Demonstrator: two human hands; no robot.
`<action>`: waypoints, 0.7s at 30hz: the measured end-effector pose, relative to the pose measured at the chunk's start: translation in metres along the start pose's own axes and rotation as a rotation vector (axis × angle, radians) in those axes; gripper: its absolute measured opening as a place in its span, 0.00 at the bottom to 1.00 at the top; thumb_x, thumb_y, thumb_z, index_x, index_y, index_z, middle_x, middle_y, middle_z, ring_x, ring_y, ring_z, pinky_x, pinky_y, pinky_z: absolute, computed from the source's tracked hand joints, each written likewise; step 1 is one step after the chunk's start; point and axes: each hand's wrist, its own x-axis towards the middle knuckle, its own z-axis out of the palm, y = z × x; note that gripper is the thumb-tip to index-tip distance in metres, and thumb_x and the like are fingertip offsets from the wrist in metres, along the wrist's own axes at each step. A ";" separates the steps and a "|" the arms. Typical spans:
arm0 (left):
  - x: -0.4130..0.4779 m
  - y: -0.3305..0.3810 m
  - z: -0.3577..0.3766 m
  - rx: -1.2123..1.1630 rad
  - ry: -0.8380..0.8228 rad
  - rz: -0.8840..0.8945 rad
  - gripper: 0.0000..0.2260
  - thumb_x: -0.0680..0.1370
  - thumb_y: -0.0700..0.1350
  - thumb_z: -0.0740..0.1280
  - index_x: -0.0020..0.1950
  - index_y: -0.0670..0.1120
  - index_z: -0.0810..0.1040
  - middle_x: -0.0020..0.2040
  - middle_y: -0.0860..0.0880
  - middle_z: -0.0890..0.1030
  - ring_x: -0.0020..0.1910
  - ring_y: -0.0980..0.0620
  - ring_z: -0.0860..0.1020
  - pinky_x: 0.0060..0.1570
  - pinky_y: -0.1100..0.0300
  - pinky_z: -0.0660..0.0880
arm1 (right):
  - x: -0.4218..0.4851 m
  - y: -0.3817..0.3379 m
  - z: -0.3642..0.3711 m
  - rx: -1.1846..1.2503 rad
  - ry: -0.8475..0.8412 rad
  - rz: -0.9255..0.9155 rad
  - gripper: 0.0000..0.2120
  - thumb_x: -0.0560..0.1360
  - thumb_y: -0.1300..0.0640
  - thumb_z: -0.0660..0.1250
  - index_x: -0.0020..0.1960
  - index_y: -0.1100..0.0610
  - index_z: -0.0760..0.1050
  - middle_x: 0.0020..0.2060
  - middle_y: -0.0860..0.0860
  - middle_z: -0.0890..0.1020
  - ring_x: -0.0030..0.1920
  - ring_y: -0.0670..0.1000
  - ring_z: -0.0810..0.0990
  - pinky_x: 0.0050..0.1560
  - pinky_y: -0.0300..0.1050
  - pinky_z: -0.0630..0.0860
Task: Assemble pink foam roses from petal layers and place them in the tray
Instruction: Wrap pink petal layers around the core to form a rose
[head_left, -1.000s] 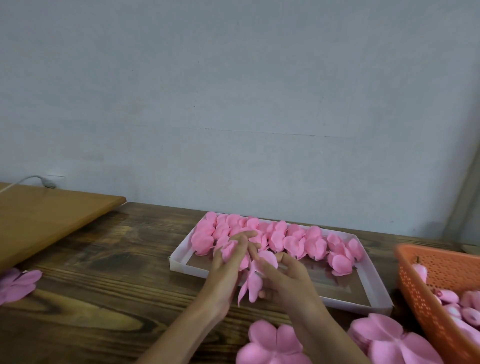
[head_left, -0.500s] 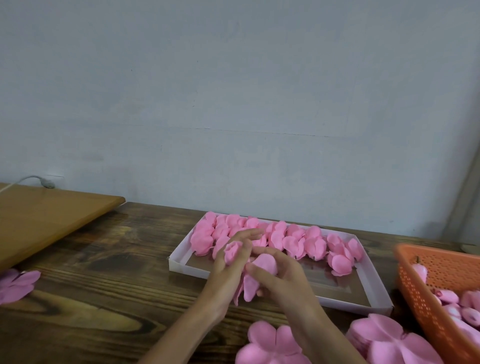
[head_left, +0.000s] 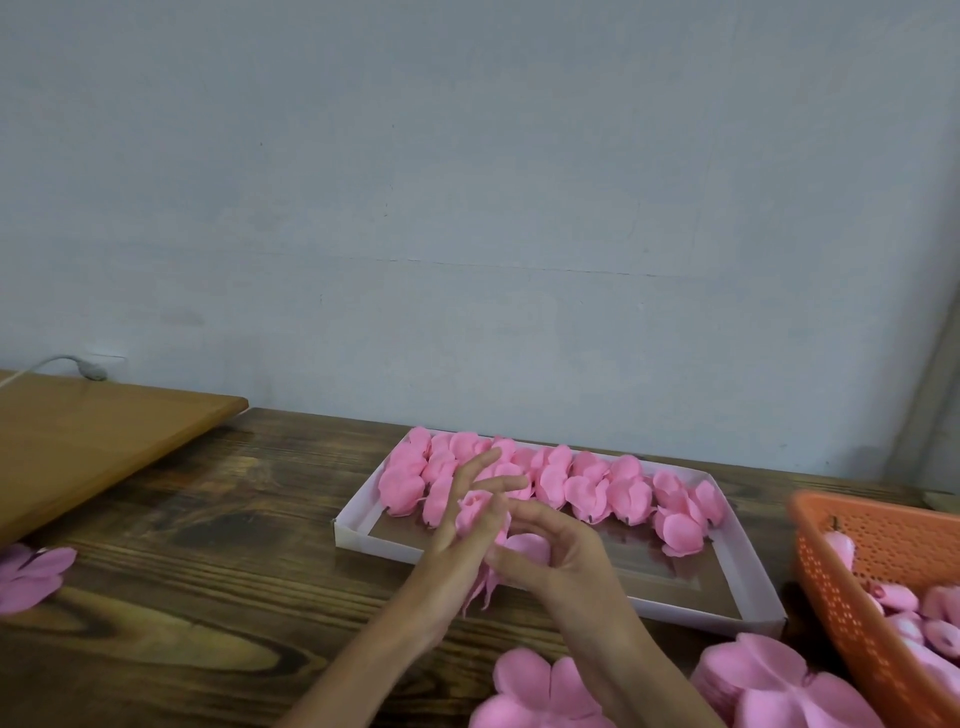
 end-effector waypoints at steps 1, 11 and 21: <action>0.000 0.000 -0.001 -0.006 -0.002 0.004 0.26 0.75 0.70 0.68 0.72 0.67 0.72 0.67 0.54 0.81 0.69 0.55 0.78 0.58 0.63 0.79 | 0.000 -0.001 0.000 -0.011 -0.001 -0.020 0.16 0.75 0.69 0.74 0.60 0.56 0.85 0.53 0.55 0.88 0.56 0.55 0.86 0.53 0.46 0.83; 0.000 0.000 -0.001 -0.031 -0.068 -0.067 0.31 0.71 0.74 0.71 0.72 0.65 0.73 0.66 0.53 0.82 0.68 0.52 0.80 0.60 0.57 0.79 | -0.003 0.000 0.001 -0.484 0.113 -0.234 0.18 0.73 0.56 0.75 0.57 0.37 0.83 0.52 0.37 0.86 0.54 0.43 0.85 0.56 0.40 0.80; 0.017 -0.015 -0.021 -0.253 0.078 -0.261 0.25 0.66 0.50 0.85 0.60 0.43 0.85 0.61 0.32 0.83 0.58 0.38 0.83 0.52 0.50 0.81 | 0.002 -0.001 -0.015 0.045 0.233 -0.077 0.12 0.72 0.69 0.77 0.52 0.58 0.84 0.49 0.55 0.88 0.53 0.55 0.87 0.51 0.41 0.82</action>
